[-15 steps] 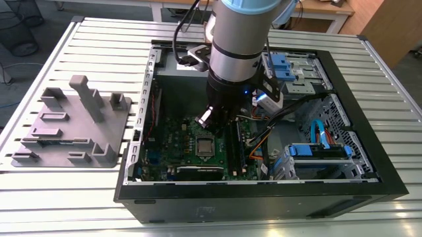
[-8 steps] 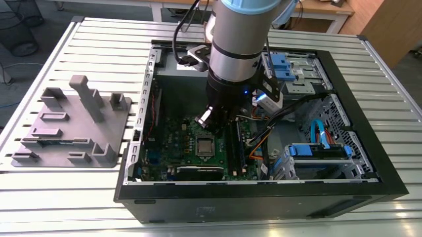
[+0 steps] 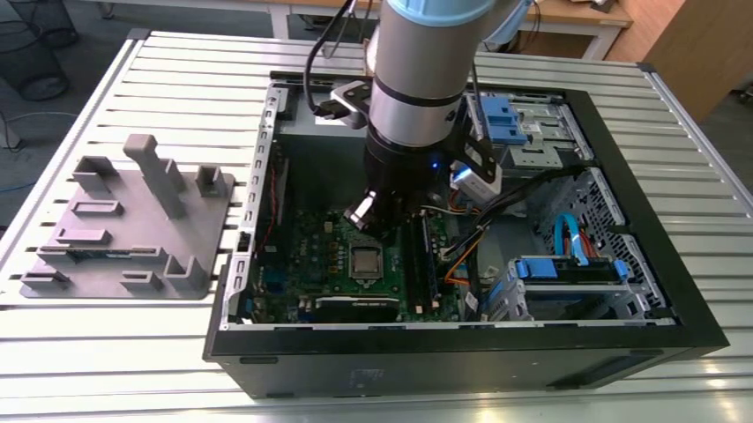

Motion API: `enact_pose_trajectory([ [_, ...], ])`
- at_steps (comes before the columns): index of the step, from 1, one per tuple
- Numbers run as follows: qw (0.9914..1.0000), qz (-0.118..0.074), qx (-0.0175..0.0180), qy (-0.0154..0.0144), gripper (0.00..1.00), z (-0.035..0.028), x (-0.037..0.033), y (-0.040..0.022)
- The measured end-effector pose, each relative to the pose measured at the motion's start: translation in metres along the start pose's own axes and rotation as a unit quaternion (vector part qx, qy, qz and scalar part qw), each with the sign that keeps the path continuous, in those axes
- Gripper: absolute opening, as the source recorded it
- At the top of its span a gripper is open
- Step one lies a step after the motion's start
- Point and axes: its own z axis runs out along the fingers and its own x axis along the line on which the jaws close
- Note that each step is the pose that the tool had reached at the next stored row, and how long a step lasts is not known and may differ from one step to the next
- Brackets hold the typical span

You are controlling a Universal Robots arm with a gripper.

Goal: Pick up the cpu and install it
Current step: 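Close the cpu cover, then install the first cpu locking lever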

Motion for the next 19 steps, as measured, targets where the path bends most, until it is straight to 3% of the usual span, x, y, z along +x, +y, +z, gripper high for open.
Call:
enact_pose_trajectory([
  [19, 1.00000, 0.000, 0.0006, -0.0006, 0.11, -0.0020, 0.0018, 0.0013],
])
